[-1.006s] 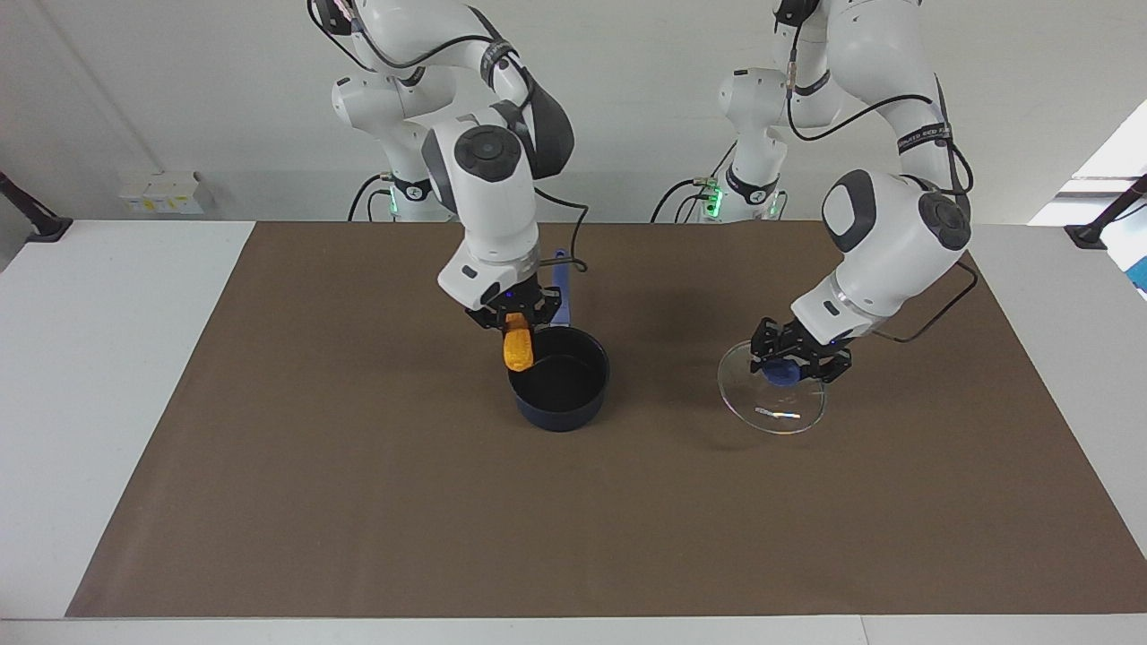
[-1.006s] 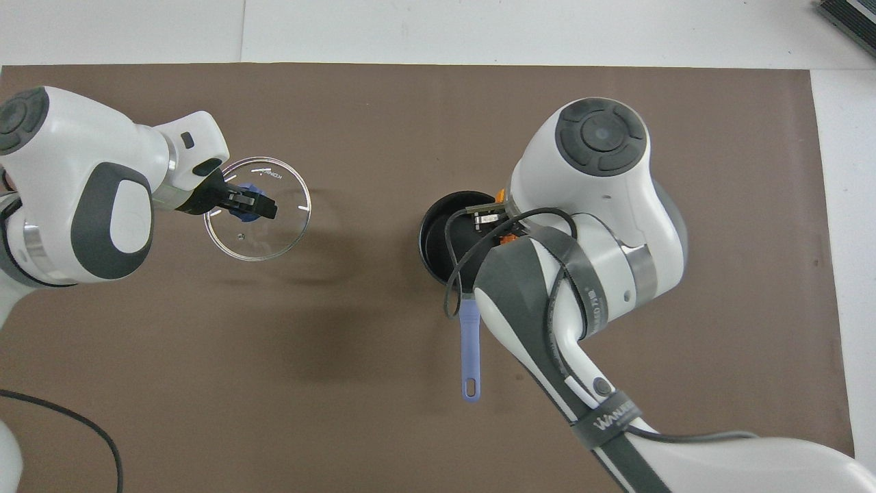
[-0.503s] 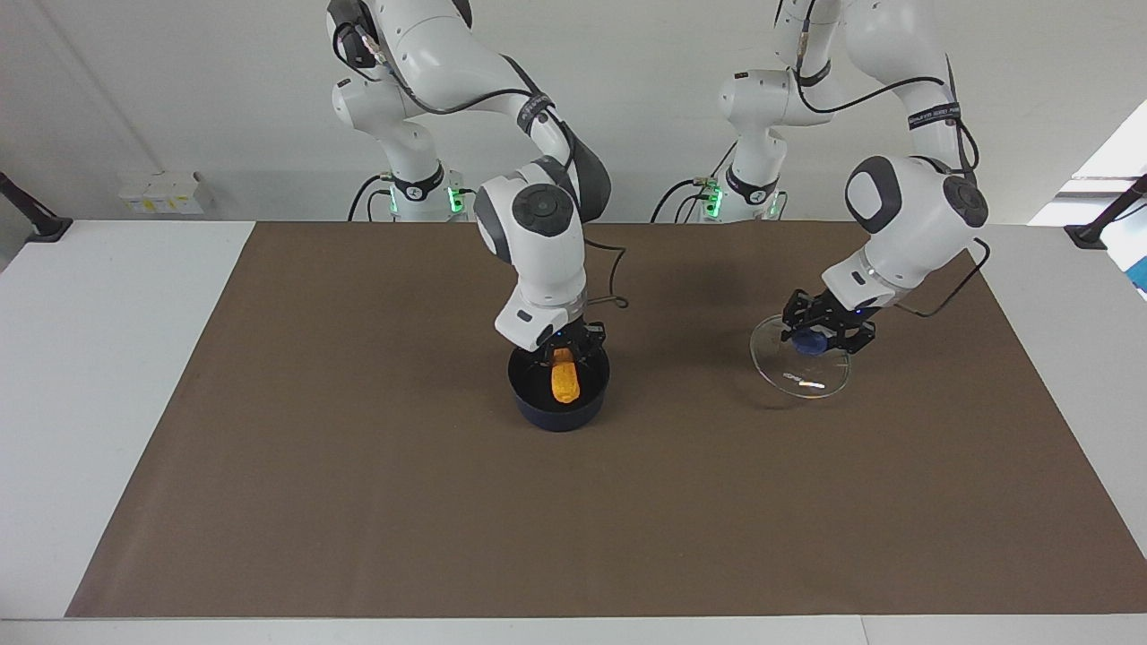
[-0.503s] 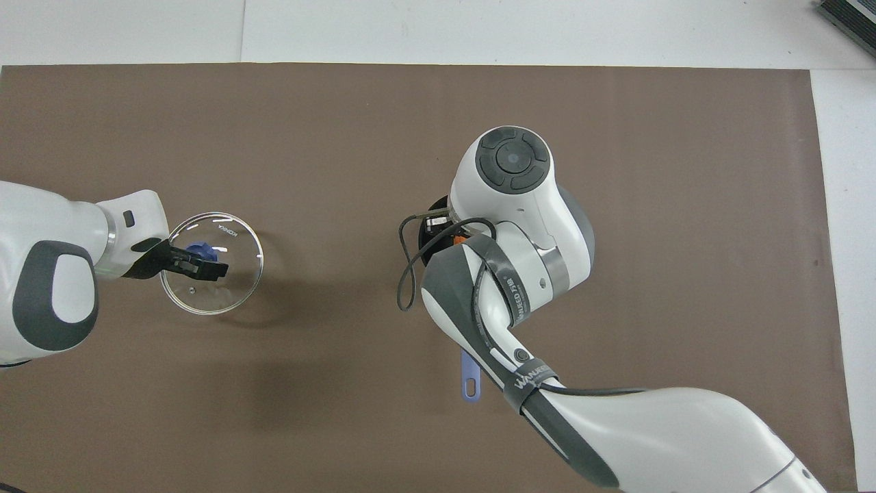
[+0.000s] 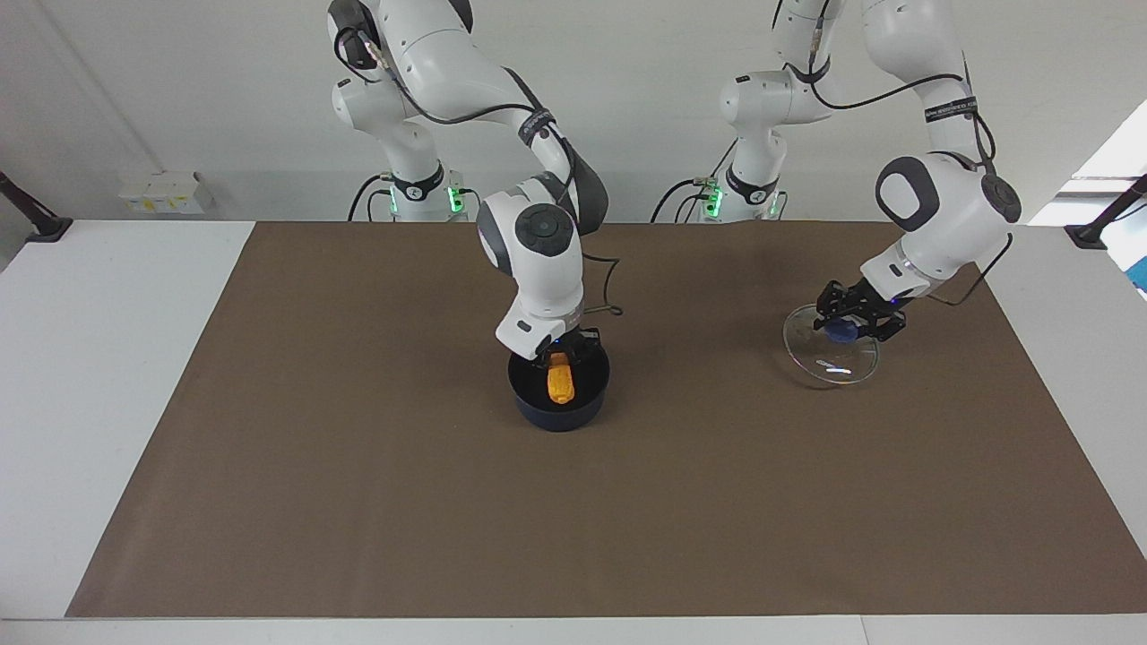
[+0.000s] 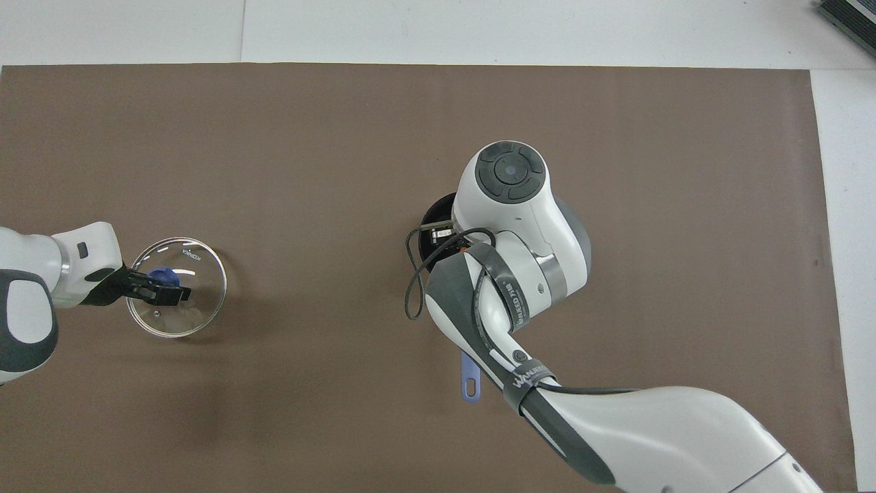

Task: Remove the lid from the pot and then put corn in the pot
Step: 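Lower the lid onto the table while the right gripper carries corn over the pot, then open the right gripper to drop the corn into the pot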

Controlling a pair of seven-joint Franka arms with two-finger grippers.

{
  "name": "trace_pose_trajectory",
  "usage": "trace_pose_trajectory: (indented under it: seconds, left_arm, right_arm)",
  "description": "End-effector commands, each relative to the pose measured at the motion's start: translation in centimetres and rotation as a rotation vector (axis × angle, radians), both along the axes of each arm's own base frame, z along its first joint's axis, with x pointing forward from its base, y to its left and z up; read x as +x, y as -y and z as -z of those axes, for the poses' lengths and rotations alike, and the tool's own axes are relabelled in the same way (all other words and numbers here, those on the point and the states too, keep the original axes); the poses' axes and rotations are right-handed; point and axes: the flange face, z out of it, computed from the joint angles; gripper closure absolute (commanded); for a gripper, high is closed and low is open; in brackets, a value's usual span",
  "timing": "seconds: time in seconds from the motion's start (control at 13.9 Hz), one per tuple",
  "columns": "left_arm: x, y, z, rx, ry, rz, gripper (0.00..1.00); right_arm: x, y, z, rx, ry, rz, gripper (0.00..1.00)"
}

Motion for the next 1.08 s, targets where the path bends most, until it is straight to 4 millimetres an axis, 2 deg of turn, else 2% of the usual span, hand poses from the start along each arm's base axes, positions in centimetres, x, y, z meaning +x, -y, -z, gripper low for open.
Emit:
trace_pose_trajectory:
  seconds: [0.0,0.07,0.14,0.22,0.29,0.36,0.43,0.57,0.65,0.79,0.86,1.01]
  left_arm:
    - [-0.8,-1.6,1.4,-0.001,0.036,0.004,1.00]
    - [-0.6,-1.9,1.6,0.005,0.051,0.019,1.00]
    - [-0.6,-1.9,1.7,0.005,0.051,0.018,0.88]
    - [-0.6,-1.9,1.7,0.006,0.051,0.019,0.23]
    - [-0.5,-1.9,1.7,0.004,0.050,0.019,0.00]
    - [-0.4,-1.9,1.5,0.004,0.050,0.015,0.00]
    - [-0.1,-1.9,1.4,0.004,0.052,0.015,0.00]
    - [1.4,-2.1,0.8,0.004,0.064,0.012,0.00]
    - [2.0,-2.2,0.4,0.002,0.067,0.014,0.00]
    - [3.3,-2.0,-1.1,-0.001,0.080,0.006,0.00]
    - [4.0,-1.6,-2.1,-0.001,0.088,-0.007,0.00]
    - [5.2,-0.9,-4.3,0.002,0.091,-0.077,0.00]
  right_arm:
    - [-0.4,0.5,0.1,0.019,0.007,0.010,1.00]
    - [-0.4,0.6,0.2,0.019,0.006,0.010,0.89]
    - [-0.4,0.6,0.2,0.023,0.005,0.011,0.76]
    - [-0.4,0.5,0.2,0.027,0.005,0.013,0.61]
    - [-0.3,0.5,0.2,0.029,0.009,0.013,0.44]
    - [-0.3,0.5,0.2,0.034,0.016,0.015,0.41]
    - [-0.2,0.5,0.2,0.035,0.018,0.015,0.30]
    - [0.0,0.5,-0.2,0.029,0.030,0.009,0.00]
    - [0.0,0.5,-0.3,0.027,0.033,0.008,0.00]
    - [0.5,1.7,-2.0,0.029,0.049,0.023,0.00]
    - [0.8,3.1,-4.0,0.037,0.070,0.025,0.00]
    - [1.4,7.3,-7.7,0.035,0.077,0.016,0.00]
